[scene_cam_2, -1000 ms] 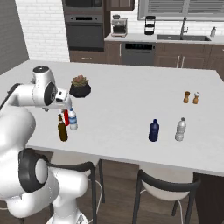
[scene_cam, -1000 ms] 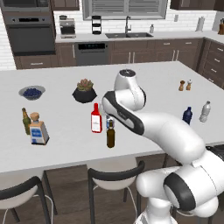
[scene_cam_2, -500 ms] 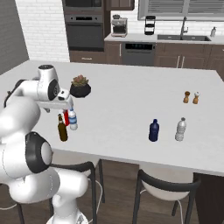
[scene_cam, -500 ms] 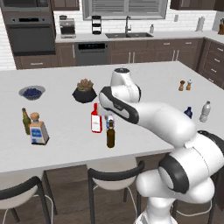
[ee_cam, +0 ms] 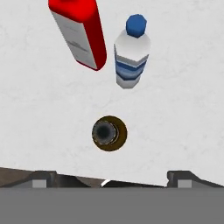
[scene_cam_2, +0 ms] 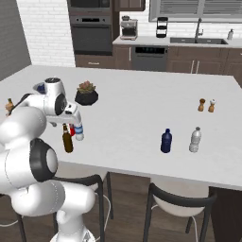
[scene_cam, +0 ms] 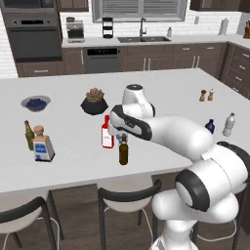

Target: Move the plastic bottles in the middle to the plastics group, and the glass bottles in the middle to the glass group.

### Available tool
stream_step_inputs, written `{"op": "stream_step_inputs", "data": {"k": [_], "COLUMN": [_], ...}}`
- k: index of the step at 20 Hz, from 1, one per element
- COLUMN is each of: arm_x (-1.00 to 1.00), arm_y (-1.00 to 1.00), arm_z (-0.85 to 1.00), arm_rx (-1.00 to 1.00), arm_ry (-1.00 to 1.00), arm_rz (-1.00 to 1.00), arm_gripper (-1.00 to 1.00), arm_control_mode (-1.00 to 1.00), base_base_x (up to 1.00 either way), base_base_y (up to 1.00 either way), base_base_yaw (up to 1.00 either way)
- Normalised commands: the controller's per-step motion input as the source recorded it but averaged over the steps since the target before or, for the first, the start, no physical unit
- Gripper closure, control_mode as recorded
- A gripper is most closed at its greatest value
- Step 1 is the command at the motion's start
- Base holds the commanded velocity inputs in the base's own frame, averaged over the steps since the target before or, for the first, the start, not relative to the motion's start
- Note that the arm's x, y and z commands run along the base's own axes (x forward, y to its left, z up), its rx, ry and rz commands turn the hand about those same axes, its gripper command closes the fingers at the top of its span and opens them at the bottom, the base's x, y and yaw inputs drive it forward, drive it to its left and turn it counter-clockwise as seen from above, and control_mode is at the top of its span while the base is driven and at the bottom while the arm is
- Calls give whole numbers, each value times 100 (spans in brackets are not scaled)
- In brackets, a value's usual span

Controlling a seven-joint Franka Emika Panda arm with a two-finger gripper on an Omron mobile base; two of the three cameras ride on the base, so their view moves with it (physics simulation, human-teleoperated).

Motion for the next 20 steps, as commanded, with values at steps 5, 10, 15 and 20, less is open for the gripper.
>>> {"op": "stream_step_inputs", "data": {"k": [5,10,15,20], "arm_x": [10,0,1,7], "arm_y": [5,7,4,0], "arm_z": [-22,-32,-22,-1], "arm_rx": [0,0,0,0], "arm_ry": [0,-1,-3,0], "arm_rz": [0,0,0,0], "arm_gripper": [-100,-100,-100,-100], "arm_control_mode": [-100,-100,-100,-100], "base_base_x": [0,0,0,0], "base_base_y": [0,0,0,0], "base_base_yaw": [0,0,0,0]}}
